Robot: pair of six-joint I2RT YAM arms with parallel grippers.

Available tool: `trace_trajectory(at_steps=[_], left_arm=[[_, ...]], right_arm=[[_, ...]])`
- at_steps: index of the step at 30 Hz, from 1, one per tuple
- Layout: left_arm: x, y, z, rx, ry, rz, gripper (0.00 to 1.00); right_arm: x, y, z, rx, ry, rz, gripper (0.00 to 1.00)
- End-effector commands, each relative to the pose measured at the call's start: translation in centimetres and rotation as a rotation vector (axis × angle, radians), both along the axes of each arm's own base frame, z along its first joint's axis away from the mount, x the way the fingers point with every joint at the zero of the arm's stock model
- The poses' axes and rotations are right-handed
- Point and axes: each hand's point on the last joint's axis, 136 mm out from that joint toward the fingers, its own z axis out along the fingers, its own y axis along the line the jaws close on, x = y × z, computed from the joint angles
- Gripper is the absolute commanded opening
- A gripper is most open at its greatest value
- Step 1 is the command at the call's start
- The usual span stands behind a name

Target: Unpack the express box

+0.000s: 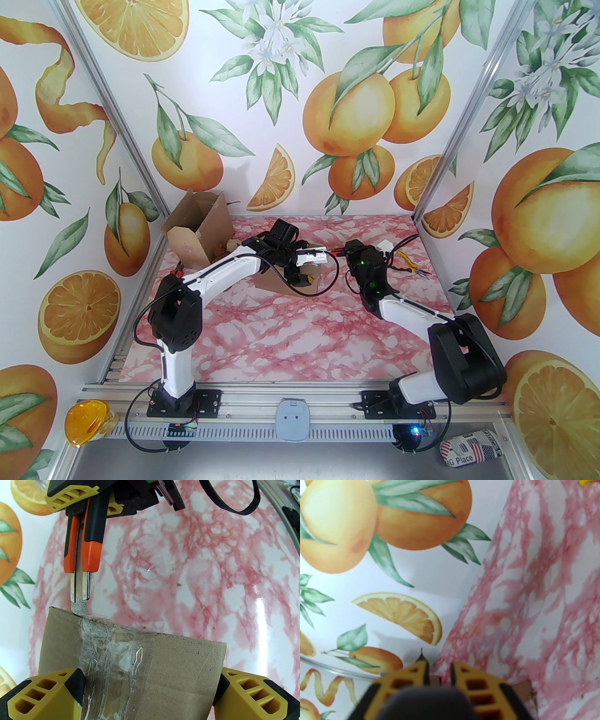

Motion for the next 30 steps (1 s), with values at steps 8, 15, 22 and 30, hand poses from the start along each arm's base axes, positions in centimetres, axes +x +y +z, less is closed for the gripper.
trace_trajectory(at_steps=[8,15,22,30], left_arm=[[6.5,0.8,4.2,-0.126,-0.123,0.212,0.92],[3.0,-0.7,4.5,-0.208,-0.011,0.047,0.91],[2.1,-0.2,5.4,-0.263,0.046,-0.008,0.91],[1.0,-0.4,3.1,-0.203,0.018,-0.036,0.9]], right_arm=[[-3.4,4.3,-2.6,0.002,0.059,0.241,0.0],[-3.1,5.5,-1.8,-0.016,-0.038,0.271,0.0],[-2.1,6.6,-2.2,0.061,-0.138,0.307,0.0],[-2.0,7.2,-4.2,0.117,-0.074,0.311,0.0]])
